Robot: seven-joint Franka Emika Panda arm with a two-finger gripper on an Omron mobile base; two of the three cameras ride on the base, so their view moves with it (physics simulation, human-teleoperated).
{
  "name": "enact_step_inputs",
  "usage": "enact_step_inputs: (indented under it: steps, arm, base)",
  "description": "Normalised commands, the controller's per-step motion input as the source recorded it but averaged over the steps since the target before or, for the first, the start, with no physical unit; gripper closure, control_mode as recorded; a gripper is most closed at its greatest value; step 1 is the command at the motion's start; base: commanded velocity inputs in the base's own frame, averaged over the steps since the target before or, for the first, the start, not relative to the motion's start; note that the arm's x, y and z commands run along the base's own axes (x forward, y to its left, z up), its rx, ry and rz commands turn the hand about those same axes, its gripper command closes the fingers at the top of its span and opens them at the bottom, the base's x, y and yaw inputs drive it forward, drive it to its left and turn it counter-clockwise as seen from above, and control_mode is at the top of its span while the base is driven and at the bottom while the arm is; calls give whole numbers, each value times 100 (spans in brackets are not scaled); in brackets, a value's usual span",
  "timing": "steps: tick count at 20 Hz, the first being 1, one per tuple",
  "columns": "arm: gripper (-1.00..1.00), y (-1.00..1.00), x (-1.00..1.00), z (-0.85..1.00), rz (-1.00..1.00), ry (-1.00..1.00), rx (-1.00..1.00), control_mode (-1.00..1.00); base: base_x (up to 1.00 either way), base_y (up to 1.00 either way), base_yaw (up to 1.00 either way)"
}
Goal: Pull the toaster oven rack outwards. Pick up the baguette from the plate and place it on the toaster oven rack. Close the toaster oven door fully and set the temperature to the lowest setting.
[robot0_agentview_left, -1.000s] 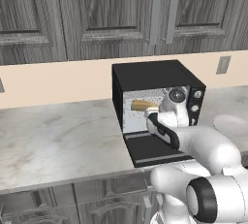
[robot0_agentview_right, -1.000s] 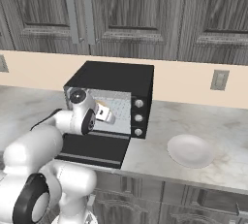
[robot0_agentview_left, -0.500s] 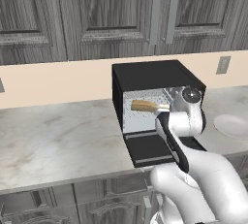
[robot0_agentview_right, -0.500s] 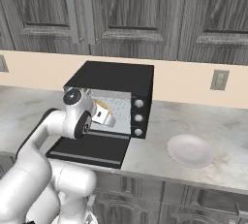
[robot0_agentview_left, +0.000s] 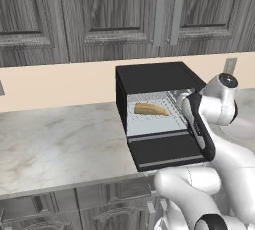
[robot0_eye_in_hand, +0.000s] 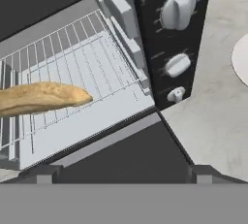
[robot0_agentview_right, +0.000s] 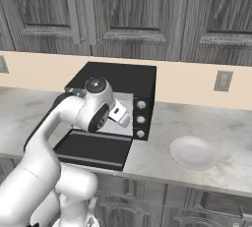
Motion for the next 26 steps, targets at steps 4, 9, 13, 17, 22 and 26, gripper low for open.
enact_step_inputs:
  steps: [4,9,13,17,22,26]
  arm:
    - [-100,-64,-16,-1,-1,0,39,-100]
    - [-100,-66,-6,-40,-2,0,52,-100]
    - [-100,-64,0,-44,-7,0,43,-100]
    - [-100,-31,-1,-52,-3,0,34,-100]
    - [-100,2,-6,-33,2,-3,20,-100]
    - [-100,3,-7,-22,9,0,16,-100]
  base:
    - [0,0,0]
    - [0,0,0]
    - [0,0,0]
    - [0,0,0]
    - [0,0,0]
    - [0,0,0]
